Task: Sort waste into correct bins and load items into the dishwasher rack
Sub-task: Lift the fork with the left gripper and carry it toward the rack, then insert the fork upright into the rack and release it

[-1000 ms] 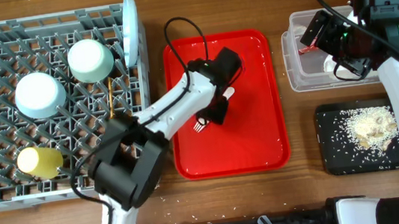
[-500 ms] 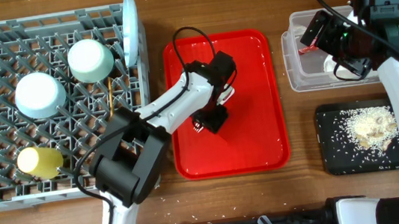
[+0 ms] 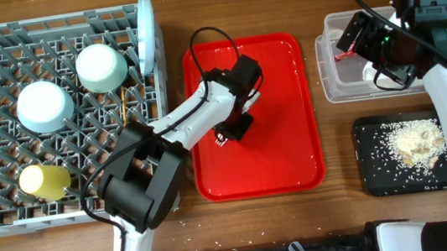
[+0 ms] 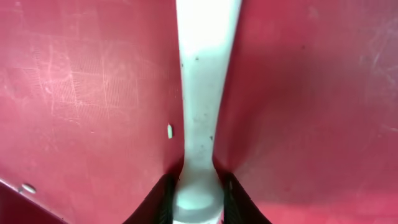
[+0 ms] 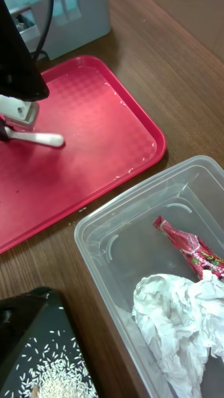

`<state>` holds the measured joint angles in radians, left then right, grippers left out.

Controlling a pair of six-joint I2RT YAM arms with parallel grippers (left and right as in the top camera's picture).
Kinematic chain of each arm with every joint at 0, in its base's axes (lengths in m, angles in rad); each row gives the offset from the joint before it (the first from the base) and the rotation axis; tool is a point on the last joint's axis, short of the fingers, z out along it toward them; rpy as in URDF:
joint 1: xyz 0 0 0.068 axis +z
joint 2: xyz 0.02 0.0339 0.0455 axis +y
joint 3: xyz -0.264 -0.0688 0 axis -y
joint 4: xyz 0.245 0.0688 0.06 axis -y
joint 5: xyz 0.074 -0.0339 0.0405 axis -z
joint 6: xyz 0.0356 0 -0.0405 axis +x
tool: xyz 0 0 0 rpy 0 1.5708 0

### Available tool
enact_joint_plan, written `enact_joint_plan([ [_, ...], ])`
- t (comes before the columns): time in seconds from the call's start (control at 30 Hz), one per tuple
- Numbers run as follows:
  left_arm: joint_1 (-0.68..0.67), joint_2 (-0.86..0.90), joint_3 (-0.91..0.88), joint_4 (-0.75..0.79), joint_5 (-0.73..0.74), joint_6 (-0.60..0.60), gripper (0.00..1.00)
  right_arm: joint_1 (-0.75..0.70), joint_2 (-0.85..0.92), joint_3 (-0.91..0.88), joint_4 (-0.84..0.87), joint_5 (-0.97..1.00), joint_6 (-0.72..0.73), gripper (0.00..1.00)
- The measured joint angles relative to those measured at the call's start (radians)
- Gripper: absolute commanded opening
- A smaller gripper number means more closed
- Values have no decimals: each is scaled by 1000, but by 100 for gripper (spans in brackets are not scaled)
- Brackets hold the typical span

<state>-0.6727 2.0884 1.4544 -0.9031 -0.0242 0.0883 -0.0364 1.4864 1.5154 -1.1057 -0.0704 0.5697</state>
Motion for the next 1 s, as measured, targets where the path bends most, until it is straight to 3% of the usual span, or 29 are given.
enact_joint_plan([
  [0.07, 0, -13, 1, 3, 21, -21, 10, 0, 0, 0, 0, 0, 0, 100],
  [0.23, 5, -5, -4, 2, 87, -50, 13, 0, 0, 0, 0, 0, 0, 100],
  [0.3, 5, -5, -4, 2, 101, -60, 4, 0, 0, 0, 0, 0, 0, 100],
  [0.43, 5, -6, -4, -5, 117, -84, 4, 0, 0, 0, 0, 0, 0, 100],
  [0.6, 22, -69, 11, -93, 147, -203, 4, 0, 0, 0, 0, 0, 0, 100],
  [0.7, 105, -241, 67, -101, 157, -278, 4, 0, 0, 0, 0, 0, 0, 100],
  [0.83, 347, -470, 92, -147, 119, -335, 4, 0, 0, 0, 0, 0, 0, 100],
  [1.0, 618, -491, 87, -261, 58, -346, 4, 0, 0, 0, 0, 0, 0, 100],
])
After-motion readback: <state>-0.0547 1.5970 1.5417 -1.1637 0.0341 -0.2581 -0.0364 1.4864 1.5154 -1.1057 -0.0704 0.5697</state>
